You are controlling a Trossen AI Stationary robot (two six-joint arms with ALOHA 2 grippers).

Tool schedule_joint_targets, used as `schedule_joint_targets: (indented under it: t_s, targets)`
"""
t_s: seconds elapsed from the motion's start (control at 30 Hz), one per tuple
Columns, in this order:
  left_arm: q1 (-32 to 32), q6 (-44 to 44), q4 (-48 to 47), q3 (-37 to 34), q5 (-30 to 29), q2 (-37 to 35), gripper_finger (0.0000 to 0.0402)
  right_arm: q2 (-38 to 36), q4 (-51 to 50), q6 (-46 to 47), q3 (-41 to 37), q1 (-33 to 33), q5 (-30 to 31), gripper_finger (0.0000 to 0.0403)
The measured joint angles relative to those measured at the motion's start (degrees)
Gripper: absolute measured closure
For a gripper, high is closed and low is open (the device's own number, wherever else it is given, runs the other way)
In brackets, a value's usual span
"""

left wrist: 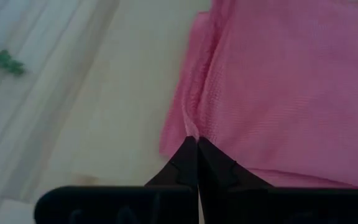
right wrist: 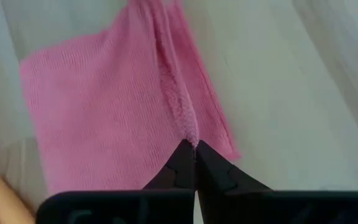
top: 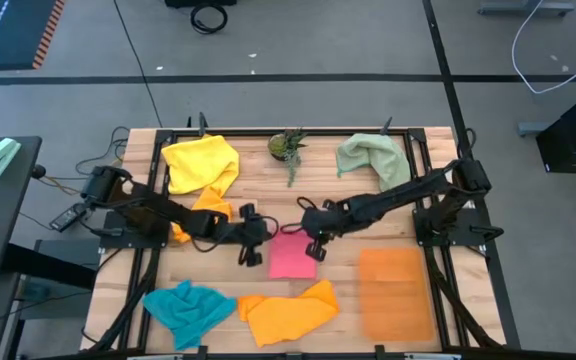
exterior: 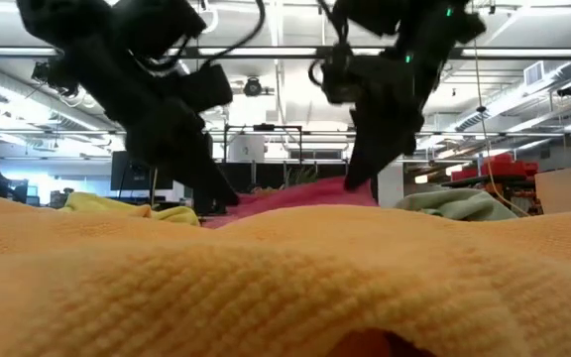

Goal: Fold microfiber towels
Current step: Fold the pink microfiber towel

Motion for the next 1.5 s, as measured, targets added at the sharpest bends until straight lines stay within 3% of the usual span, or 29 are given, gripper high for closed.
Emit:
schedule_joint_targets:
  t_s: [0.2, 0.33, 0.6, 0.8, 0.9, 0.97, 1.07, 1.17, 1.27, 1.5]
  targets:
    - [2.8, 1.8, -0.1, 0.0, 0.2, 0.5, 0.0396, 0.0, 6.6, -0.9, -3.8, -3.7, -3.6, 0.0395]
    - [4.2, 1.9, 0.0, 0.0, 0.2, 0.5, 0.0382, 0.0, 6.8, -0.7, -4.1, -4.7, -3.7, 0.0364]
    - [6.9, 1.5, 1.7, 0.1, -0.3, -0.2, 0.0318, -0.4, 6.6, -3.3, -2.6, -5.7, 2.9, 0.0285]
    - [8.6, -0.3, -1.4, 0.0, -1.8, -4.3, 0.0311, -2.4, 5.5, -0.5, -2.0, -3.9, 3.2, 0.0265]
    - [8.5, 0.0, -2.2, 0.1, -1.7, -6.7, 0.0325, -2.7, 6.1, 0.8, -2.0, 0.4, 3.3, 0.0274]
    - [7.7, 1.4, -0.7, 0.2, 2.4, -7.5, 0.0337, -2.4, 8.9, 2.0, -1.9, 4.1, 3.2, 0.0291]
    - [6.3, 4.2, 1.1, 0.1, 11.0, -6.1, 0.0362, -1.0, 12.4, 2.6, -1.9, 9.7, 6.5, 0.0339]
    - [5.7, 6.0, 4.1, 0.1, 12.1, -2.2, 0.0392, 0.6, 14.8, 4.7, -2.0, 13.6, 11.8, 0.0391]
    - [6.9, 5.9, 10.2, 0.3, 11.8, 3.0, 0.0391, 3.7, 15.0, 8.7, -1.9, 14.9, 14.6, 0.0397]
    - [10.6, 2.2, 12.7, 0.4, 12.2, 12.2, 0.0394, 12.4, 15.3, 13.0, -1.8, 13.5, 15.4, 0.04]
